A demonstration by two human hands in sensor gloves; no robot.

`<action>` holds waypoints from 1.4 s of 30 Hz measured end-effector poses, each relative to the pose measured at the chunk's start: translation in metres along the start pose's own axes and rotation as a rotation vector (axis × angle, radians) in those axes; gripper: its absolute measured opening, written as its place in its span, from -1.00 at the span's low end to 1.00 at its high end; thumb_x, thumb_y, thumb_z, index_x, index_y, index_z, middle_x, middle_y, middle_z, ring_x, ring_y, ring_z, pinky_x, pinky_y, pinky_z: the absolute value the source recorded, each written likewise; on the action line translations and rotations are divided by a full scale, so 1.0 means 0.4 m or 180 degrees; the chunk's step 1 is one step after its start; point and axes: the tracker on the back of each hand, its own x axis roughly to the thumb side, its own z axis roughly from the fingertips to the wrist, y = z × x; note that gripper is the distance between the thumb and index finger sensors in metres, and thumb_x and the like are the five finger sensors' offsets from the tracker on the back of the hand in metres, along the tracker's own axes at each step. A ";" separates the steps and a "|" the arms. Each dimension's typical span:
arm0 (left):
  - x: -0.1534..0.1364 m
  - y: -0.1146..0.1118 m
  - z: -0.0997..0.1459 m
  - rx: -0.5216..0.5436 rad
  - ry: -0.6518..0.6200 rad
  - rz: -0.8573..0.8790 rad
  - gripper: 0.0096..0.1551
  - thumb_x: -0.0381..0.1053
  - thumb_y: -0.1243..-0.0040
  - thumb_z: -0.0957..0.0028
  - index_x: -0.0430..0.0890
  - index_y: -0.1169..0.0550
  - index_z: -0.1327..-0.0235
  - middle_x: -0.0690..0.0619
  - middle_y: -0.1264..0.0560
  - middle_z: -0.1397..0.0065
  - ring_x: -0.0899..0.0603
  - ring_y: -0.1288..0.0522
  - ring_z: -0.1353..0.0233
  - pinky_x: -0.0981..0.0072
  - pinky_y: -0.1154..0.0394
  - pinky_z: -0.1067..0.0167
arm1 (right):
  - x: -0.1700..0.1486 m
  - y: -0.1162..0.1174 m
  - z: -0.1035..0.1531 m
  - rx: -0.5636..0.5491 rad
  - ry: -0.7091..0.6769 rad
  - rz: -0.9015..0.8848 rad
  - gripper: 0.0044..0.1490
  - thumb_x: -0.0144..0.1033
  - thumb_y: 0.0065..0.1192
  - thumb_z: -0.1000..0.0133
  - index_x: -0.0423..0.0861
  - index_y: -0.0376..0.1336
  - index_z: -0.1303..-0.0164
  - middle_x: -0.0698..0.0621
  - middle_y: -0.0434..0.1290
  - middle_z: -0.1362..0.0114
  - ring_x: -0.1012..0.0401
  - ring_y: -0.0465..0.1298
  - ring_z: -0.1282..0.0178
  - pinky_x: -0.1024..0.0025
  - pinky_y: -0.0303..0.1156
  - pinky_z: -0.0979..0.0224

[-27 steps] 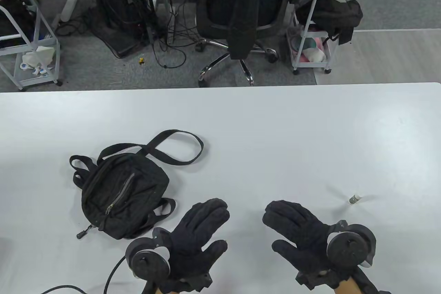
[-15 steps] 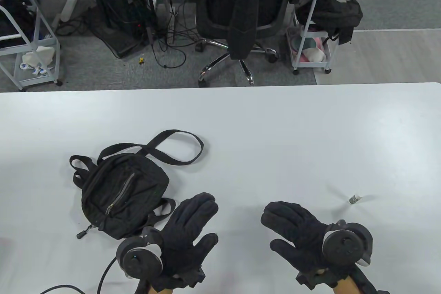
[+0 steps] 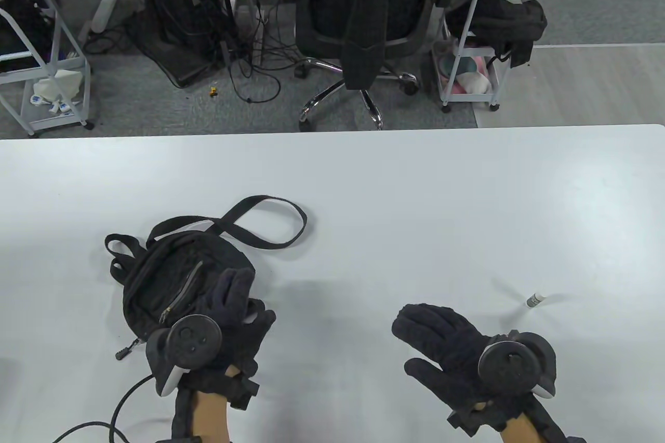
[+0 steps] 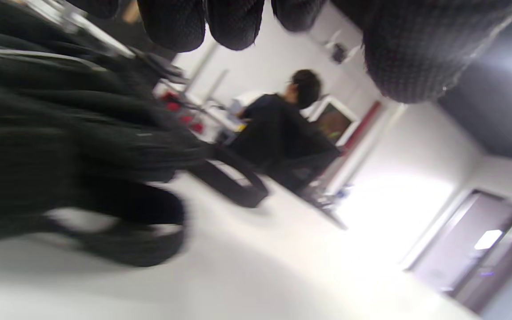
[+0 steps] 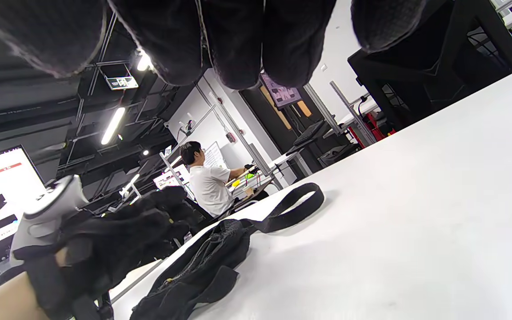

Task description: Apply lubricant on backpack

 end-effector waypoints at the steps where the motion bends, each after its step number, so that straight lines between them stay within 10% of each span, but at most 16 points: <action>1: -0.013 -0.008 -0.005 -0.0041 0.0177 -0.0159 0.17 0.32 -0.36 0.03 -0.12 -0.06 -0.66 -0.33 -0.05 -0.68 -0.60 -0.19 -0.58 -0.60 -0.10 -0.40 | 0.001 0.002 0.000 0.0013 -0.0003 0.0013 -0.20 0.33 0.16 -0.01 0.29 0.21 -0.49 0.08 0.27 -0.63 -0.03 0.37 -0.66 -0.25 0.19 -0.58; 13: -0.067 -0.116 -0.050 -0.0359 0.0996 -0.1468 0.31 0.42 -0.48 0.21 -0.12 -0.11 -0.65 -0.34 -0.04 -0.67 -0.61 -0.15 -0.58 -0.59 -0.12 -0.39 | 0.006 0.012 -0.002 0.0086 -0.0025 0.0131 -0.17 0.33 0.16 -0.01 0.30 0.16 -0.52 0.08 0.25 -0.64 -0.03 0.36 -0.67 -0.25 0.19 -0.58; 23: -0.080 -0.093 -0.053 0.0141 0.1463 -0.1493 -0.15 0.01 -0.63 0.20 -0.03 -0.48 -0.40 -0.12 -0.45 -0.50 -0.25 -0.54 -0.44 -0.11 -0.54 -0.31 | 0.022 0.028 -0.002 0.0197 -0.0098 0.0227 -0.16 0.33 0.20 0.00 0.30 0.16 -0.53 0.08 0.25 -0.65 -0.03 0.36 -0.67 -0.25 0.19 -0.58; 29: -0.080 -0.069 -0.042 0.0538 0.1352 -0.1622 -0.49 -0.08 -0.58 0.16 0.03 -0.69 -0.10 -0.02 -0.66 -0.27 -0.16 -0.74 -0.20 0.02 -0.71 -0.12 | 0.028 0.034 -0.002 0.0225 -0.0111 0.0240 -0.16 0.34 0.18 -0.01 0.30 0.15 -0.53 0.07 0.24 -0.65 -0.03 0.36 -0.67 -0.25 0.19 -0.58; 42: 0.065 0.020 0.019 0.1609 0.0442 -0.0474 -0.52 -0.09 -0.56 0.13 -0.01 -0.68 -0.11 -0.06 -0.67 -0.23 -0.17 -0.79 -0.12 0.03 -0.76 -0.06 | 0.019 0.012 0.003 0.0111 -0.0085 0.0169 -0.16 0.34 0.18 -0.01 0.30 0.15 -0.53 0.07 0.23 -0.65 -0.03 0.36 -0.67 -0.25 0.19 -0.58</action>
